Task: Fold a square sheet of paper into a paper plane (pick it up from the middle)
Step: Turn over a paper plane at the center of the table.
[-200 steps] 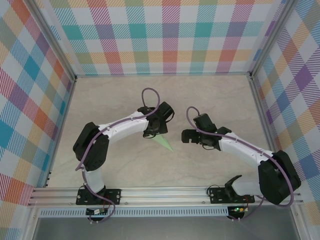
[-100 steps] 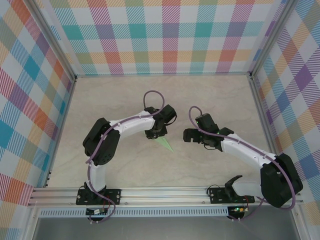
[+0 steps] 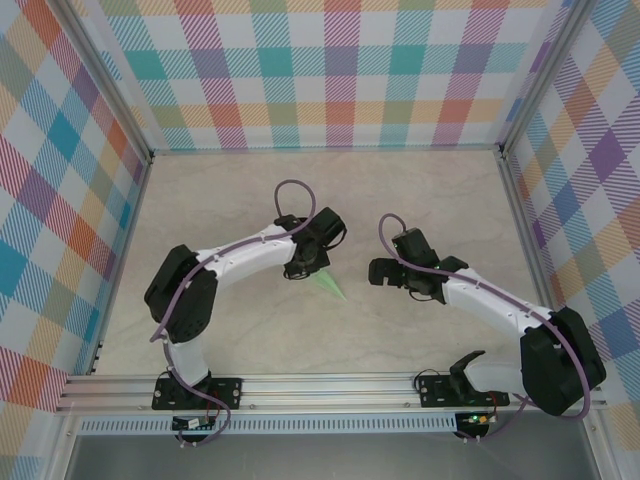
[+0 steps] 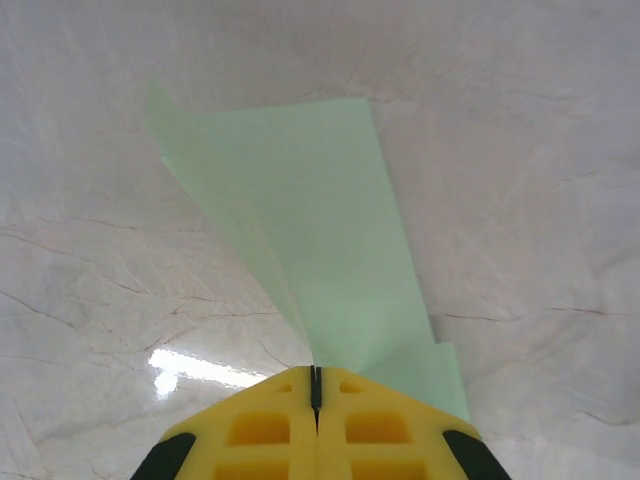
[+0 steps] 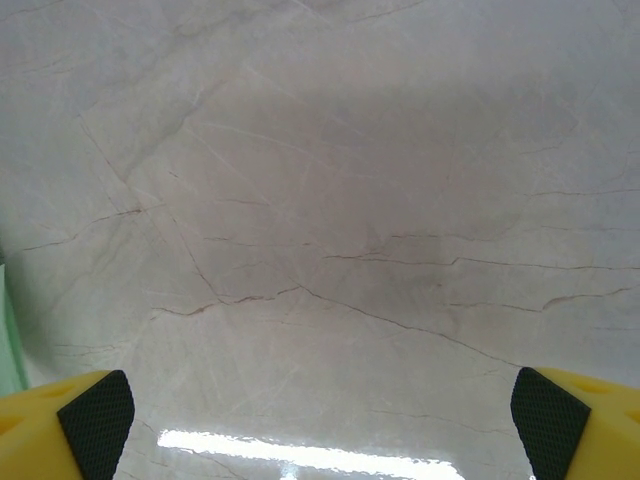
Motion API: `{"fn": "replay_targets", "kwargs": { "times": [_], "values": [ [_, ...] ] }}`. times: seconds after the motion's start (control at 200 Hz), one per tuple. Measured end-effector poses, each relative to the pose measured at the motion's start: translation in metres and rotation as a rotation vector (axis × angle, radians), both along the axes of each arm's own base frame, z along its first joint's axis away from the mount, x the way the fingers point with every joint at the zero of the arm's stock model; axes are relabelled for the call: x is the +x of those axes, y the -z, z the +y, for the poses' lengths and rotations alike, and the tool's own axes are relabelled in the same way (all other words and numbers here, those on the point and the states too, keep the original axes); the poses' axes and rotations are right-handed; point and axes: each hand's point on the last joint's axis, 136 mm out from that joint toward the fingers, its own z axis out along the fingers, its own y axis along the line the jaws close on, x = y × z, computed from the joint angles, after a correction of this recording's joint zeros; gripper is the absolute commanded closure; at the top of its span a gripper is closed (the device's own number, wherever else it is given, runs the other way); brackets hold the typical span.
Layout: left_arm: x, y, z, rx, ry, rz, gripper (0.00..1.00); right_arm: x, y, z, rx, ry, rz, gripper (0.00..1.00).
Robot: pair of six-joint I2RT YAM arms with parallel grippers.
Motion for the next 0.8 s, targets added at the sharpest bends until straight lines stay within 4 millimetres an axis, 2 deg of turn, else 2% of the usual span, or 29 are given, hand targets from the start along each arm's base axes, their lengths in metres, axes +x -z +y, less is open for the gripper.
{"fn": "replay_targets", "kwargs": {
  "times": [0.185,0.31,0.415,0.55,0.8],
  "values": [
    [0.005,-0.055,-0.008,-0.1,0.111,-0.136,1.0,-0.002,-0.007,0.003,0.035,-0.01,-0.022,0.0],
    [0.001,-0.068,-0.021,-0.182,0.225,-0.19,1.0,-0.003,-0.021,0.012,0.108,-0.021,-0.043,0.0],
    [-0.003,-0.059,-0.033,-0.246,0.304,-0.209,1.0,-0.007,-0.033,0.018,0.171,-0.026,-0.052,0.01],
    [-0.01,-0.034,-0.048,-0.354,0.366,-0.2,1.0,-0.013,-0.047,0.027,0.259,-0.031,-0.047,0.07],
    [-0.018,-0.004,-0.07,-0.587,0.382,-0.167,1.0,-0.024,-0.049,0.045,0.371,-0.045,0.029,0.2]
  ]
}}
